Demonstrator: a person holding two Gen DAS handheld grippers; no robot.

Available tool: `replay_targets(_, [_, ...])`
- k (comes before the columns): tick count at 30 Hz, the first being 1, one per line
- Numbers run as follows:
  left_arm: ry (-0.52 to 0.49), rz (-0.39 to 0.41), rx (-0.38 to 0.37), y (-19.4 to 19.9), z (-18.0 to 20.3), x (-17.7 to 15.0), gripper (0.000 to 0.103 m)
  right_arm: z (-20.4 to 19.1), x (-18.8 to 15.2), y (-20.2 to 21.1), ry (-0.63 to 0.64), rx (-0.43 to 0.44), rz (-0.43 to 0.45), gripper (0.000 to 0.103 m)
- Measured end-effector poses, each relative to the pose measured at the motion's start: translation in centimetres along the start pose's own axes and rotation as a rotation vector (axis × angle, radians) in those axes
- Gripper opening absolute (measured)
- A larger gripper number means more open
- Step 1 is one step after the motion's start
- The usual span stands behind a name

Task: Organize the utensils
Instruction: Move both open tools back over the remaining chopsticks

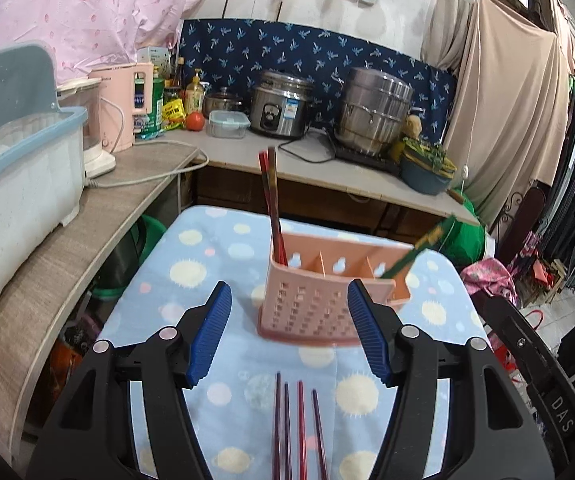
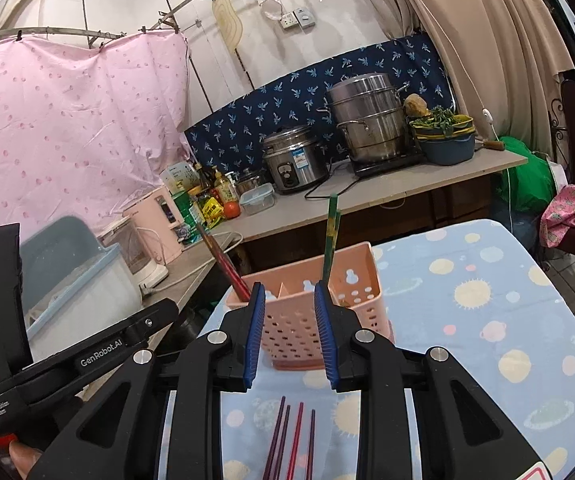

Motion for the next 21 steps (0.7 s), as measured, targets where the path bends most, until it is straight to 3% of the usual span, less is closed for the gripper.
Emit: replay_targets(21, [-0.046, -0.247, 0.043, 3.6, -3.2, -16.8, 0.057, 3.0, -16.4, 7.0, 0.018, -0.073, -0.287, 0.026])
Point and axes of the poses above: each gripper's, at about its wrist camera, not at the fingertips, and y roughly against the way its jaws point, z to its right, x to its top, the point moved 10 cm from there along -y, roughly the way its jaws point, and after that the axes turned 10 degrees about z, right-handed, at the moved point
